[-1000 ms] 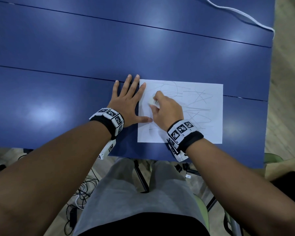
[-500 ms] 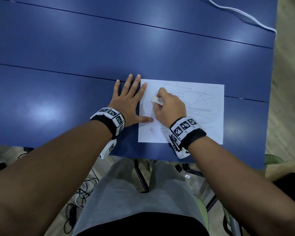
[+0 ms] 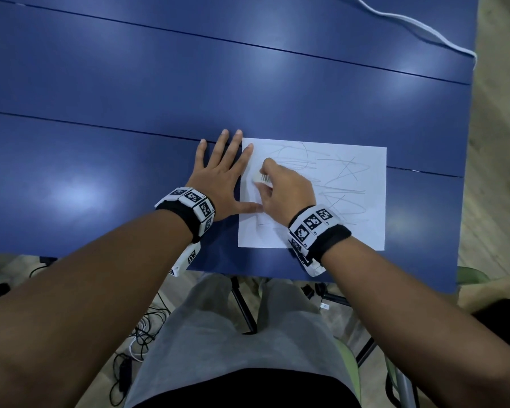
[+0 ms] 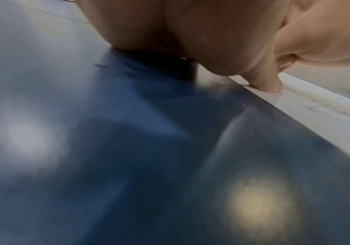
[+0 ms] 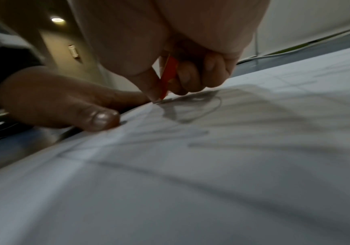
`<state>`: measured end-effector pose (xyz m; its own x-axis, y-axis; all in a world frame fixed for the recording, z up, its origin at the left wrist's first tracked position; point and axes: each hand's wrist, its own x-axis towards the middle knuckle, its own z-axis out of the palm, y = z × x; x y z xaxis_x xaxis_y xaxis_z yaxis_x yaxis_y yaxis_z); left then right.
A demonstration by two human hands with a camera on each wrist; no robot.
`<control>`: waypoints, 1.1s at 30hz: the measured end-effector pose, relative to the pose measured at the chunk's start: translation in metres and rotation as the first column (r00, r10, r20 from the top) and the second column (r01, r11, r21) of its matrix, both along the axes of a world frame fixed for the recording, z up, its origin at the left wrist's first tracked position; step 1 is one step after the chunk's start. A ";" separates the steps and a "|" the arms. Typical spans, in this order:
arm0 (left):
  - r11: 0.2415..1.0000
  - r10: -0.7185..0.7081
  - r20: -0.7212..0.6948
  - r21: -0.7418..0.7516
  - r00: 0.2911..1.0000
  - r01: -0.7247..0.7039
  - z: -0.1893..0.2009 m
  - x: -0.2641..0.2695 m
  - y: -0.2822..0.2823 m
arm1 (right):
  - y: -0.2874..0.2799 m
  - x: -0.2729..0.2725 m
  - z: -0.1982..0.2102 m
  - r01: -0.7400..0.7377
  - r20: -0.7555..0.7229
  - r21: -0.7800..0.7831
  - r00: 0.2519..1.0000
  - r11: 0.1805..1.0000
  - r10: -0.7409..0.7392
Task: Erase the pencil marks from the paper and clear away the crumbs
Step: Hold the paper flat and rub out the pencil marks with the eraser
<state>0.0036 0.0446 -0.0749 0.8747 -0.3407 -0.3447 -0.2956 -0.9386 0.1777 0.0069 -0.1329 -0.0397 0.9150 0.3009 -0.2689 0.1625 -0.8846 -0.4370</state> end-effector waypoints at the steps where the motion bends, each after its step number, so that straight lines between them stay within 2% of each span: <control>1: 1.000 0.002 -0.005 0.001 1.000 -0.002 0.000 0.000 0.000 | -0.001 0.004 0.000 0.027 0.012 0.003 1.000 1.000 -0.027; 3: 1.000 0.004 -0.005 0.001 1.000 -0.004 0.001 0.000 0.000 | -0.001 0.007 0.000 0.039 0.020 0.014 0.999 0.999 -0.040; 7: 1.000 -0.004 0.003 0.000 1.000 0.004 0.000 -0.001 0.000 | 0.004 0.002 -0.001 -0.043 0.023 0.006 0.999 0.999 0.042; 11: 1.000 0.002 -0.008 0.008 1.000 -0.002 0.002 0.000 -0.001 | 0.002 0.013 0.000 0.027 0.051 0.011 0.998 1.000 -0.028; 15: 1.000 -0.003 0.003 -0.003 1.000 0.003 0.001 0.000 0.001 | 0.007 0.006 0.001 -0.079 0.036 0.016 0.996 0.997 0.078; 18: 1.000 0.002 -0.008 0.005 1.000 -0.002 0.002 0.000 -0.002 | 0.004 0.013 0.000 -0.002 0.049 0.015 0.999 1.000 0.001; 23: 1.000 -0.004 -0.007 0.012 1.000 0.004 0.002 -0.001 0.000 | 0.007 0.007 0.001 -0.047 0.027 0.004 0.999 0.999 0.047; 27: 1.000 0.001 -0.013 0.016 1.000 -0.001 0.002 0.000 -0.002 | 0.005 0.011 0.000 0.021 0.030 -0.004 0.999 1.000 -0.021; 31: 1.000 -0.007 -0.006 0.023 1.000 0.007 0.002 -0.001 0.000 | 0.007 0.001 0.001 -0.036 0.000 0.000 0.999 0.999 0.036; 33: 1.000 -0.001 -0.014 0.013 1.000 0.001 0.002 0.000 -0.001 | 0.000 0.006 0.002 -0.011 0.005 -0.014 1.000 1.000 0.011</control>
